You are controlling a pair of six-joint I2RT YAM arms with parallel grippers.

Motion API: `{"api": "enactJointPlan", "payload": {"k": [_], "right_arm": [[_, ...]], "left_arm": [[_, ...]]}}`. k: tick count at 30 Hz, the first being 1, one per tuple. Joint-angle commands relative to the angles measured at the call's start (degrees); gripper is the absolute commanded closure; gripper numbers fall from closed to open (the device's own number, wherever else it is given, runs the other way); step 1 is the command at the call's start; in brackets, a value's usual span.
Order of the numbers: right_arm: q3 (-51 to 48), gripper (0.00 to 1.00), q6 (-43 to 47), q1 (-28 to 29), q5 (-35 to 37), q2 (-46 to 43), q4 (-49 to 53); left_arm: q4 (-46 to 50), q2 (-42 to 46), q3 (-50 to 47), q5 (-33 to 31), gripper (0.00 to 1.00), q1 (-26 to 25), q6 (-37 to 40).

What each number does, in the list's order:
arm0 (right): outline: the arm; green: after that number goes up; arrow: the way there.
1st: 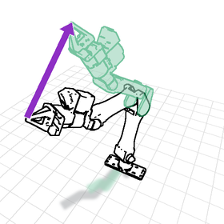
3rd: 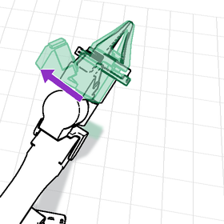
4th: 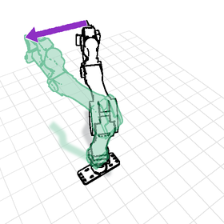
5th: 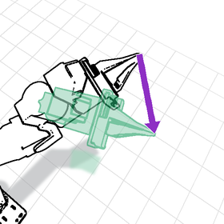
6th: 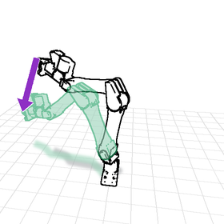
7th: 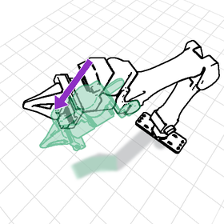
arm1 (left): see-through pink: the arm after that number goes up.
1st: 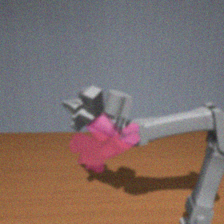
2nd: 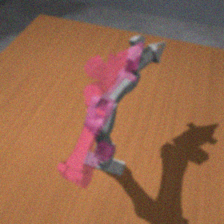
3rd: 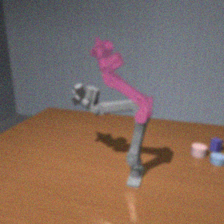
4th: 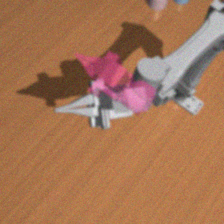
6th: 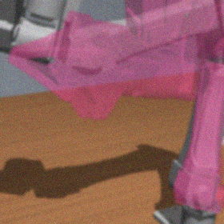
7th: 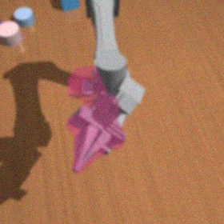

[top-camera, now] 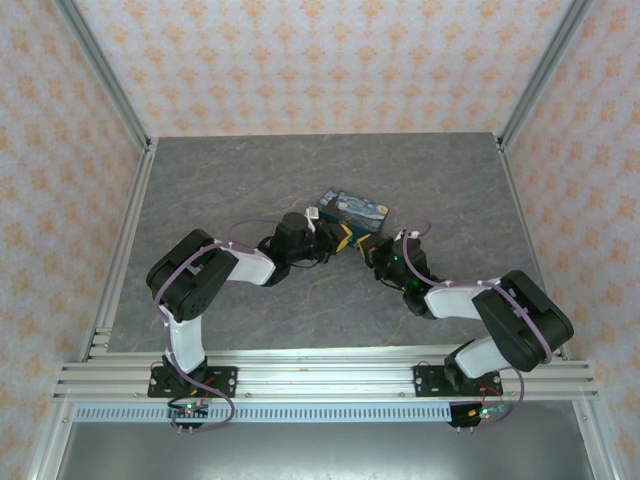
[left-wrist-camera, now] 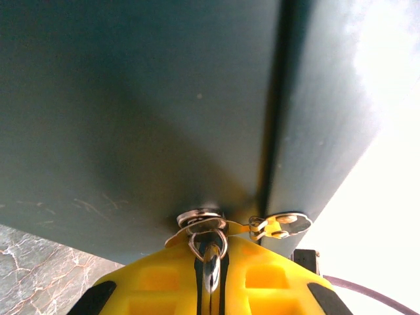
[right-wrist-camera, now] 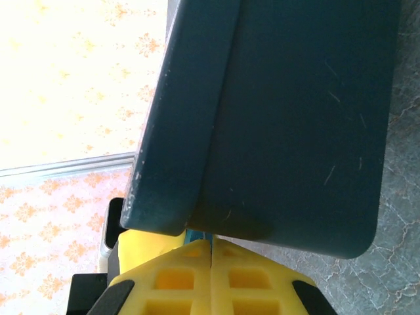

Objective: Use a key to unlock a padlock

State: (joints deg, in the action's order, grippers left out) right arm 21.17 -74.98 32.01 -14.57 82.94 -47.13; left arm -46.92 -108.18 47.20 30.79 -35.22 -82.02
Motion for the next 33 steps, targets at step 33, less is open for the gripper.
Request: {"api": "enactJointPlan", "payload": {"k": [33], "right_arm": [[-2.6,1.0,10.4,-6.2,-18.0,-4.1,3.5]], "left_arm": [[2.1,2.4,1.0,7.0,1.0,1.0,3.4]]}}
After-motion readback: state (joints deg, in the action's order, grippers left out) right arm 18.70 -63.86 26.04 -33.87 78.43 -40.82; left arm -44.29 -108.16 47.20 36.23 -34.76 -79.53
